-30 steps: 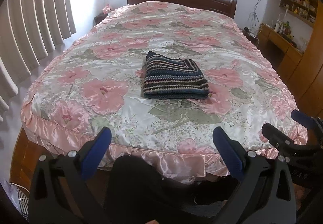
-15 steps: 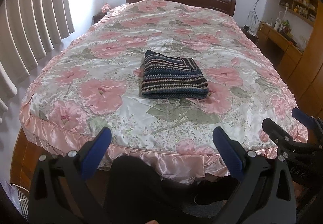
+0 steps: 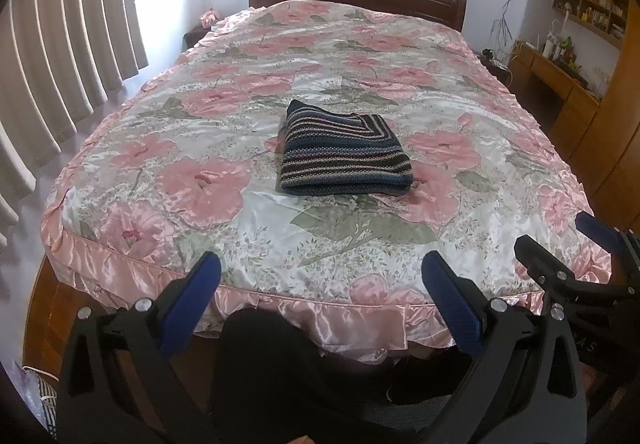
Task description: Fold small clothes
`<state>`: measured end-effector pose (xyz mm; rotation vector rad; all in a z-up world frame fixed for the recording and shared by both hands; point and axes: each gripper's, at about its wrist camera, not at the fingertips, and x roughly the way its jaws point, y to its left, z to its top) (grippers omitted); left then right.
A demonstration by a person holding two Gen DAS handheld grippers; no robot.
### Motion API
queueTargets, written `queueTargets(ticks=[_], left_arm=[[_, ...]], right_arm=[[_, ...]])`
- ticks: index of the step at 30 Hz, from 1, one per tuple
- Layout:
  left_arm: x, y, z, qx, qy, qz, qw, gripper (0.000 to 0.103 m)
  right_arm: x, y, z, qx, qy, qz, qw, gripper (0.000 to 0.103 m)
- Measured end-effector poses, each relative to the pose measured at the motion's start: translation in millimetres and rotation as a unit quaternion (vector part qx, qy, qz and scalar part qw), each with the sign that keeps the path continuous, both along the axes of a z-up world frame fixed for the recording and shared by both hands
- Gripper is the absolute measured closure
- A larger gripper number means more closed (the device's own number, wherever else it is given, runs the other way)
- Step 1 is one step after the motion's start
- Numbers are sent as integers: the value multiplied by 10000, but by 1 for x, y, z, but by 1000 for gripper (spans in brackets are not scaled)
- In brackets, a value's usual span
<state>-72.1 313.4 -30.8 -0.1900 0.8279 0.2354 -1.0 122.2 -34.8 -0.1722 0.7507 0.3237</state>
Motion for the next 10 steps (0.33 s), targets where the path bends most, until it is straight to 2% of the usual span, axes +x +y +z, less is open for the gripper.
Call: queueTargets(ticks=[10], left_arm=[[-2, -2, 3, 17, -2, -46, 10000, 3]], right_arm=[[1, -3, -2, 3, 92, 39, 10000, 4]])
